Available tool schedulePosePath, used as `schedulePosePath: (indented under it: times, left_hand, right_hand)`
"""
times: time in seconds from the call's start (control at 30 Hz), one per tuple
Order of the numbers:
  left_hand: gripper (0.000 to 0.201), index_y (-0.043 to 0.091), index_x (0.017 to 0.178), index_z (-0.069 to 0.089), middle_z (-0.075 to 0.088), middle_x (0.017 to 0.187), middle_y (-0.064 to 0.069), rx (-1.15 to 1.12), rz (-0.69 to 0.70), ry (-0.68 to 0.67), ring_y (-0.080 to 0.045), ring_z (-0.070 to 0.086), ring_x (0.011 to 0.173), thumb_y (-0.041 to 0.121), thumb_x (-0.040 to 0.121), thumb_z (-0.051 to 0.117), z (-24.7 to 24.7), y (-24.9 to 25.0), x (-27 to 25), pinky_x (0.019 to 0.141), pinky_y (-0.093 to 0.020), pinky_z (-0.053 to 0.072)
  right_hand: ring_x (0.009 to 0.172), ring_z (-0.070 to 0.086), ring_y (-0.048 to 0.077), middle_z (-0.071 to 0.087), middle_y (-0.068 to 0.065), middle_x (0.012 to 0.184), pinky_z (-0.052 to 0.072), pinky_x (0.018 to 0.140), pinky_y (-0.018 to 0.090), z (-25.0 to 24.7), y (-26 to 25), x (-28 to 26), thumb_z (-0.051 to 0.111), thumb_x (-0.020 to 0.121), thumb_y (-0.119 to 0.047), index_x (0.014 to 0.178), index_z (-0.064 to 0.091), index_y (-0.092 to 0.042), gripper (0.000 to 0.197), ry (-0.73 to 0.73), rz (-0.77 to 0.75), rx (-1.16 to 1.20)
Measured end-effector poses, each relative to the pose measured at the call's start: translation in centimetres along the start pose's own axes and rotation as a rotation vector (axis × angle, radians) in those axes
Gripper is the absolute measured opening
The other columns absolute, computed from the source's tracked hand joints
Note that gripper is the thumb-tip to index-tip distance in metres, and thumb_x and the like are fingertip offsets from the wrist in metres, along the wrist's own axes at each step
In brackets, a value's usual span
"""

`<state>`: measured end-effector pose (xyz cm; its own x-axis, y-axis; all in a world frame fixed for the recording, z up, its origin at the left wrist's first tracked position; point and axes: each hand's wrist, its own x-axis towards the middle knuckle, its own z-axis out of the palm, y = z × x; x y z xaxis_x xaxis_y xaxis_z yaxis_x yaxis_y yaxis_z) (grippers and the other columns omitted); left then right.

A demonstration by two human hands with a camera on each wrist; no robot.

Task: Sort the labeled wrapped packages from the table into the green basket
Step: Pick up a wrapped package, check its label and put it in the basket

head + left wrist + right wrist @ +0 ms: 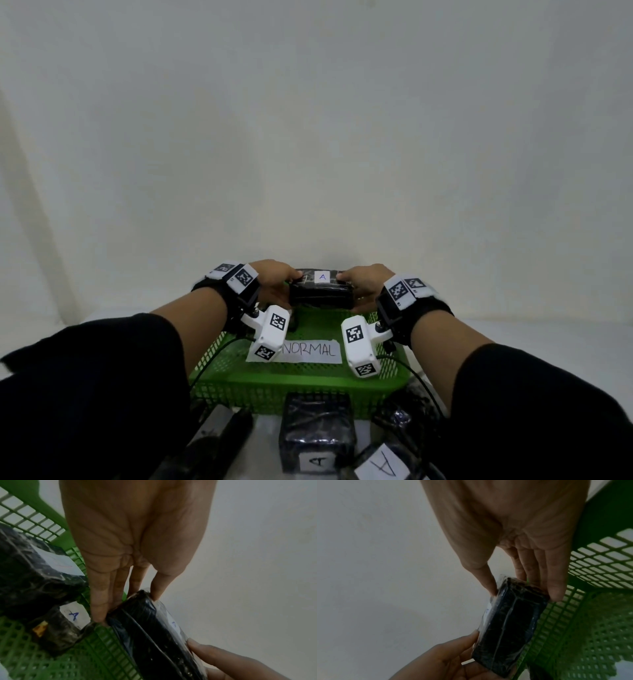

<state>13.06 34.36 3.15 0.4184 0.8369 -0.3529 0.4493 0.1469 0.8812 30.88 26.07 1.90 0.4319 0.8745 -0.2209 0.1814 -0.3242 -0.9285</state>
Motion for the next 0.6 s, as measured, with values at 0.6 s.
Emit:
schedulePosePath:
  times: [0.6]
  left_hand:
    - [0.024, 0.0, 0.103, 0.066, 0.07, 0.105, -0.016, 0.357, 0.028, 0.096, -0.026, 0.07, 0.082, 0.024, 0.099, 0.068, 0.9, -1.9, 4.8, 0.078, -0.033, 0.062]
  right_hand:
    - [0.131, 0.062, 0.028, 0.063, 0.014, 0.142, 0.054, 0.098, 0.032, 1.7, 1.8, 4.2, 0.073, 0.092, -0.02, 0.138, 0.062, -0.005, 0.049, 0.061, -0.035, -0.355]
